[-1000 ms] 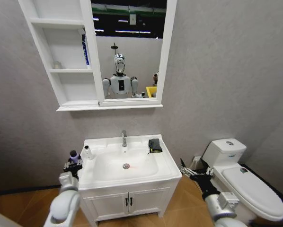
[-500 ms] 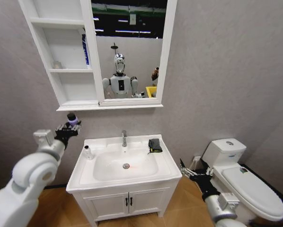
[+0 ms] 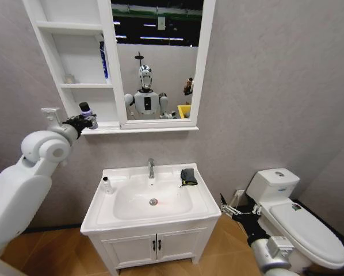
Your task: Move facial cleanser and shampoo from washbasin to cabinet, then wipe washbasin with towel.
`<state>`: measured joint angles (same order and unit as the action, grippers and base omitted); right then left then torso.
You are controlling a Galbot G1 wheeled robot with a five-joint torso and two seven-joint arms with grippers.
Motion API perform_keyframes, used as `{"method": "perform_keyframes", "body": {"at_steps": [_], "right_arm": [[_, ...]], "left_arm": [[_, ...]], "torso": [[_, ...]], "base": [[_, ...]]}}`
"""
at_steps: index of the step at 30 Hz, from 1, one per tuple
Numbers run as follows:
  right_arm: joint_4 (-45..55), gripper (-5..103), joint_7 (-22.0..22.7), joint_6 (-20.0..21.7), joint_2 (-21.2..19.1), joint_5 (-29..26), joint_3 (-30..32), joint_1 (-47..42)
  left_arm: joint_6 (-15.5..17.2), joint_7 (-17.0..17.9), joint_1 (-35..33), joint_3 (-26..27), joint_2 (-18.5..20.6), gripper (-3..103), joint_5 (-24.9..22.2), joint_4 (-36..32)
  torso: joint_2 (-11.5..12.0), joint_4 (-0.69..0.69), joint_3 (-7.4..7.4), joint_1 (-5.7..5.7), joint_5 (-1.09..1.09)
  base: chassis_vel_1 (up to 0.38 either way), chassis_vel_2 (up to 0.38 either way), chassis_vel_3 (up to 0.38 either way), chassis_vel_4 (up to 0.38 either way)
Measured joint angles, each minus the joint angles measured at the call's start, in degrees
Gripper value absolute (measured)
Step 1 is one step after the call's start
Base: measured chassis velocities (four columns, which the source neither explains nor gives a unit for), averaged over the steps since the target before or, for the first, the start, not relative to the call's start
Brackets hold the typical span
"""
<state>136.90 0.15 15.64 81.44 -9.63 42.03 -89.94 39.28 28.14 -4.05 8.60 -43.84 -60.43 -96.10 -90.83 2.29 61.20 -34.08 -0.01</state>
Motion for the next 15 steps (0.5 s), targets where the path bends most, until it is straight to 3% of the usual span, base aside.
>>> {"method": "perform_keyframes", "body": {"at_steps": [9,15], "right_arm": [[-0.02,100,0.12,-1.60,0.28,0.09,0.62,-1.46],[-0.31,100,0.34,-3.14,0.64,-0.01,1.39,-2.44]], "left_arm": [[2.06,-4.56,13.73,-6.86,-5.01,43,2.69,15.39],[2.05,-11.00,19.73,-9.52,-9.08,43,9.26,29.34]], "torso": [[0.00,0.02,0.00,0.00,0.02],[0.00,-0.01,-0.01,0.00,0.01]], "base": [[0.000,0.000,0.000,0.000],[0.000,0.000,0.000,0.000]]}}
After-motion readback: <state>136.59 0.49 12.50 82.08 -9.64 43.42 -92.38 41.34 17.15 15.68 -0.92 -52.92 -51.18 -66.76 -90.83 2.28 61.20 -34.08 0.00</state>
